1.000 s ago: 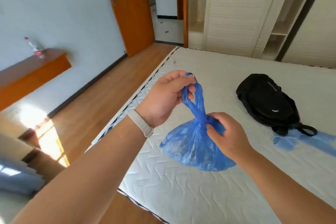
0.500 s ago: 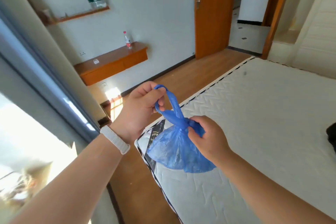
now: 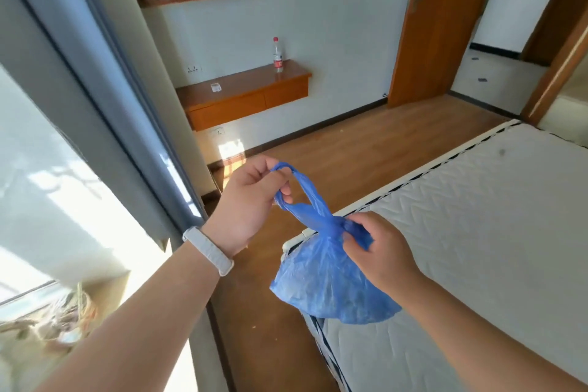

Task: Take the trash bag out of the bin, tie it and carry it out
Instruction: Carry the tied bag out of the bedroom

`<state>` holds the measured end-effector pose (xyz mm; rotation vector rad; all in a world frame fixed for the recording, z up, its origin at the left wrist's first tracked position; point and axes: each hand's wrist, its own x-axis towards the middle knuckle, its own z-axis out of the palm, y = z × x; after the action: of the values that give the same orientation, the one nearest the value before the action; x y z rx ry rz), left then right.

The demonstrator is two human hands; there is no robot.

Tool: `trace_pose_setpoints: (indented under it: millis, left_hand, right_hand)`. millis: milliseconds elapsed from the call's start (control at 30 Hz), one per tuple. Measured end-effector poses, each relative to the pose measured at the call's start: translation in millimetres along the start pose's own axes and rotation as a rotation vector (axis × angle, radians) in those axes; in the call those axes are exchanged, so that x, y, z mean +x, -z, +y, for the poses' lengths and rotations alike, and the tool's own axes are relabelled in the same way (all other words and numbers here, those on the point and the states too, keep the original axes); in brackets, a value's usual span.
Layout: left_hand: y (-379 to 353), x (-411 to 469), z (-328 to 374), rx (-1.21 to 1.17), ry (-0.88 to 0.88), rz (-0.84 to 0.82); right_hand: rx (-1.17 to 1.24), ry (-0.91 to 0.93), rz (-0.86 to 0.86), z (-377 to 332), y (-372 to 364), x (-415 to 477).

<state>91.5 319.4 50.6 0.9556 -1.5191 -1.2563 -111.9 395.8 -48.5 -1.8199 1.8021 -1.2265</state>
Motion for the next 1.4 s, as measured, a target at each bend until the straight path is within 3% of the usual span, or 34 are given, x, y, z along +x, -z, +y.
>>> trace_pose_setpoints:
  millis: [267, 500, 967, 1400]
  left_hand:
    - [133.4, 65.7, -28.2, -0.018, 0.036, 0.046]
    - [199.3, 108.7, -47.9, -0.103, 0.041, 0.097]
    - [237.6, 280.7, -87.5, -0.029, 0.098, 0.239]
    - [218.4, 473.2, -63.6, 0.043, -0.023, 0.133]
  right_hand:
    - [0.014, 0.017, -0.018, -46.2, -98.5, 86.3]
    - [-0.012, 0.080, -0.061, -65.5, -162.9, 153.0]
    - [0.190, -0.056, -0.235, -23.7, -259.7, 320.6]
    - [0.157, 0.019, -0.227, 24.4, -271.1, 503.0]
